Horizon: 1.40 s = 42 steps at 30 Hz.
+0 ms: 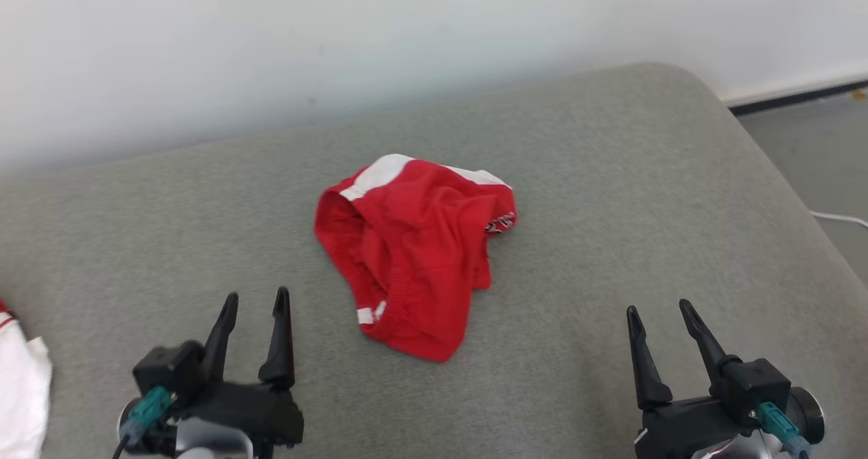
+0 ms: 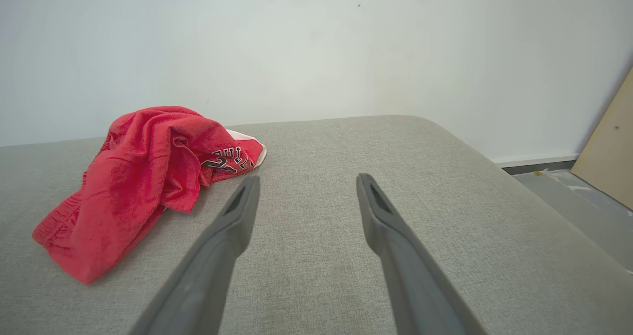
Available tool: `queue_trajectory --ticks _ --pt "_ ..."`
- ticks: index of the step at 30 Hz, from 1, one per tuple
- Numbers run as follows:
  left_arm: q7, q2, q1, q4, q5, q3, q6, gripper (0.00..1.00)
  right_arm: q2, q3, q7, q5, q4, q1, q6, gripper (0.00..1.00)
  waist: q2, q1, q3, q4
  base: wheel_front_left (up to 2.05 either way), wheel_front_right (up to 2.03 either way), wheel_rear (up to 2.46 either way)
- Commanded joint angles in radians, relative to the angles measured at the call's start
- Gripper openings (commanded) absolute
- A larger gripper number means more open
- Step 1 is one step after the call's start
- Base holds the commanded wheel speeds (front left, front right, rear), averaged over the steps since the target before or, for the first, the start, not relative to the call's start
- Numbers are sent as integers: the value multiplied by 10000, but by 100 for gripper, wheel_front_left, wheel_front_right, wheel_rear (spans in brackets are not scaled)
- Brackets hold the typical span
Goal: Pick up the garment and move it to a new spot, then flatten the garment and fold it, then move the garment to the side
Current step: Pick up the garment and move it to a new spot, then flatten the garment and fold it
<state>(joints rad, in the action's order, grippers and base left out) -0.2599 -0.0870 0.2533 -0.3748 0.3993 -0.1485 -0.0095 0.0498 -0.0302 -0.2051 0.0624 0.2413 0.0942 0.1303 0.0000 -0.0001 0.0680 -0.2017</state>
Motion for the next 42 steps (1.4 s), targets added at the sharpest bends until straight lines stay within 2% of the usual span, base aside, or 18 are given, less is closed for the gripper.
queue_trajectory --ticks 1,10,19,29,42 --pt "-55 -80 -296 177 -188 71 -7 100 9 56 32 -36 -31 -150 10 100 0 1 -691 879 0 0 0" --pt "-47 125 -1903 1762 -1197 886 2 100 129 -89 256 -95 39 -328 8 100 0 1 -927 1589 0 0 0" --pt "-47 282 -2507 1652 -1864 1316 -295 100 218 -199 207 -132 435 -407 8 100 0 1 -1064 1769 0 0 0" --pt "-48 343 -2385 1569 -2052 1629 -509 100 171 -232 183 -38 550 -417 8 100 0 1 -1129 1696 0 0 0" --pt "-49 369 -2459 1405 -1958 1551 -565 100 119 -304 129 14 584 -366 9 100 0 1 -1143 1609 0 0 0"
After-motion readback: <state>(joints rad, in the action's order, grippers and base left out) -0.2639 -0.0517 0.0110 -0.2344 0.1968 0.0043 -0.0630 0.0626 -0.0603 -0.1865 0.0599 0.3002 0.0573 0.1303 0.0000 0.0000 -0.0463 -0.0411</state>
